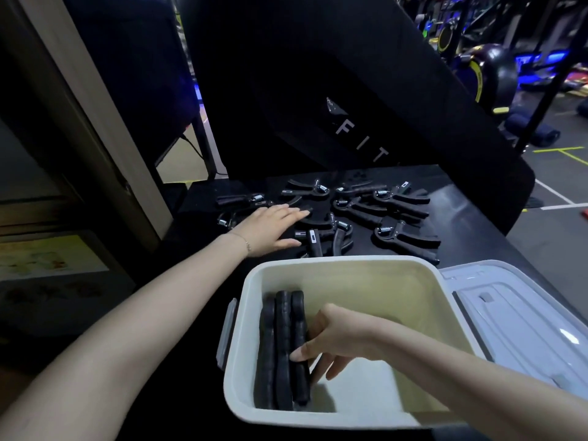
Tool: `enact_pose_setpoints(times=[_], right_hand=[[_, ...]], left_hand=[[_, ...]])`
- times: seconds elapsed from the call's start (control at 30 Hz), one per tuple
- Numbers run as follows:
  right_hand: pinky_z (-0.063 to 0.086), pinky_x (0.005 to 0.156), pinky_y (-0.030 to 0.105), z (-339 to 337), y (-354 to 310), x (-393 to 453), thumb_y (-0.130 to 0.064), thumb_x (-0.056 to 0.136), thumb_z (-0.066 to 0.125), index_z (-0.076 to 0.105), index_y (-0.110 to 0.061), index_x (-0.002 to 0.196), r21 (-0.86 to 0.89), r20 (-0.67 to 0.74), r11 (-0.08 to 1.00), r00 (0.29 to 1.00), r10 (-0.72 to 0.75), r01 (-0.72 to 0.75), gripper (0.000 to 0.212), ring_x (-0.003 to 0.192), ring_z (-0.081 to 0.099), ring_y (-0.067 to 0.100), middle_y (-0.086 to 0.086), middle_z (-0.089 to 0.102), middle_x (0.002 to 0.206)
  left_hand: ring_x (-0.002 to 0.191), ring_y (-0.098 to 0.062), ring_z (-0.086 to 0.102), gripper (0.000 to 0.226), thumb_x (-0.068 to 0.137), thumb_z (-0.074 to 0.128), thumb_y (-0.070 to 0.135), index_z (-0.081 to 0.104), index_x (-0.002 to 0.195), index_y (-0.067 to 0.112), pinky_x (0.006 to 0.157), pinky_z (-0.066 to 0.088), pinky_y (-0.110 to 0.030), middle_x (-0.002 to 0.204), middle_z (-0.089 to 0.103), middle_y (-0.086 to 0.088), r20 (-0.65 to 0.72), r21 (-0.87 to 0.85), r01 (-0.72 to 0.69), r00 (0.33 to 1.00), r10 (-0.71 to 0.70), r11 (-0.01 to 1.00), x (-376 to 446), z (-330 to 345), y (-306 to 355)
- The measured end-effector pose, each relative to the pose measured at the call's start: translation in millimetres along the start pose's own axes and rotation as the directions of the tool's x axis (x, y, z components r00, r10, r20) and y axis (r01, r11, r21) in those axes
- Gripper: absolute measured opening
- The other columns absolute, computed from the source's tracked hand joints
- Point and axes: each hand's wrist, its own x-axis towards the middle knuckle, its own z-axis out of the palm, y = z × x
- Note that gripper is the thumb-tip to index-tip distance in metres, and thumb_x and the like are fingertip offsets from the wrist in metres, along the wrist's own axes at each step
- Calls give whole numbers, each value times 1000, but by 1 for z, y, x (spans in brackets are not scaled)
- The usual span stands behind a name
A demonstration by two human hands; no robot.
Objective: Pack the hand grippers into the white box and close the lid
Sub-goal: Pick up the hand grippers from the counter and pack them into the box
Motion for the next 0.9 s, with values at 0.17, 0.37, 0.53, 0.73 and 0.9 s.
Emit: enact_pose_setpoints(times=[0.17,0.37,0.53,0.73,0.9], right_hand=[[55,65,24,-3,5,1,-17,85,67,58,13,111,77,23,997,1000,17,-19,40,68,66,19,15,66,93],[56,67,23,-2,6,2,-16,86,66,63,6,104,88,57,996,998,17,-22,29,66,66,16,8,67,80],[55,63,19,-3,6,1,-16,86,66,64,-5,94,93,99,995,995,15,-24,14,62,64,11,4,64,72],[54,62,19,-4,7,4,-18,85,66,66,-3,96,89,116,996,993,18,-29,18,64,64,12,11,66,84],[53,64,19,-5,7,5,-20,85,66,66,-8,97,65,138,997,990,24,-33,17,73,66,18,11,67,88]], left_hand=[[144,-17,18,68,93,44,51,15,149,28,113,23,-39,156,24,2,22,-28,-26,999,27,999,27,17,2],[144,-20,17,74,86,45,62,15,148,35,115,22,-40,157,18,4,125,-19,-140,982,142,990,53,39,5],[142,-20,21,77,85,52,58,11,148,38,112,22,-36,158,13,3,167,-93,-219,958,232,971,67,49,17],[142,-23,17,83,81,57,57,8,147,43,114,20,-38,157,16,-2,173,-93,-295,936,307,951,75,59,21],[145,-20,4,86,78,58,62,10,147,41,115,4,-43,154,25,1,175,-81,-320,928,330,944,78,67,23]])
